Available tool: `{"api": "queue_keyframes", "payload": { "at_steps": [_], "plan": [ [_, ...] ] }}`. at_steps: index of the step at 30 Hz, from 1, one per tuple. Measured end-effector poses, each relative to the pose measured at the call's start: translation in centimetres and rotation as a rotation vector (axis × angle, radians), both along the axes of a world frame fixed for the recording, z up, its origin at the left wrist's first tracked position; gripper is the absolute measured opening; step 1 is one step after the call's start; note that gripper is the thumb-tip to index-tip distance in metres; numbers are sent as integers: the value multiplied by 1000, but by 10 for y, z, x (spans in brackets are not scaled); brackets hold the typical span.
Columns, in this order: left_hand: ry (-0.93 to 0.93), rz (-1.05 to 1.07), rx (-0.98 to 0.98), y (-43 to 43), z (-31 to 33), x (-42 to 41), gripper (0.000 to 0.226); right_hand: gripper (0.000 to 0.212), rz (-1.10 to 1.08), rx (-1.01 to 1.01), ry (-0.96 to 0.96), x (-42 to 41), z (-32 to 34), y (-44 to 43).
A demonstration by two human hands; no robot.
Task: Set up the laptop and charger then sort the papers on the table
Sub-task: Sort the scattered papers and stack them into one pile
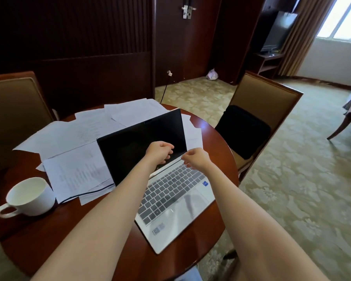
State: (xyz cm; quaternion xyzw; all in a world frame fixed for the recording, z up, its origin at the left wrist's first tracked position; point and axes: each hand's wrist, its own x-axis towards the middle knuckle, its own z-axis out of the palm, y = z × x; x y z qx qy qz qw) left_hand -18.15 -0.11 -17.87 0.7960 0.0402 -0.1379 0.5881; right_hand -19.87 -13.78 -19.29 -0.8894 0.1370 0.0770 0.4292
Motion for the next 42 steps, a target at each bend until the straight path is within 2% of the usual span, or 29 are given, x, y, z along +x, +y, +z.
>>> {"api": "queue_keyframes", "payload": {
  "at_steps": [9, 17, 23, 27, 33, 42],
  "plan": [
    [-33, 162, -32, -24, 35, 97, 18, 22, 144, 3, -75, 130, 17, -24],
    [-62, 289, -28, -52, 64, 168, 18, 20, 247, 0, -86, 218, 32, -54],
    [-36, 361, 28, -57, 60, 191, 18, 10, 270, 121, 14, 248, 28, -64],
    [-20, 407, 66, -45, 58, 201, 21, 9, 300, 153, 15, 263, 30, -54],
    [14, 427, 118, -33, 47, 209, 20, 25, 333, 116, 5, 271, 19, -37],
    [89, 595, 148, -21, 43, 239, 26, 23, 428, 148, 115, 312, 16, -33]
  ]
}}
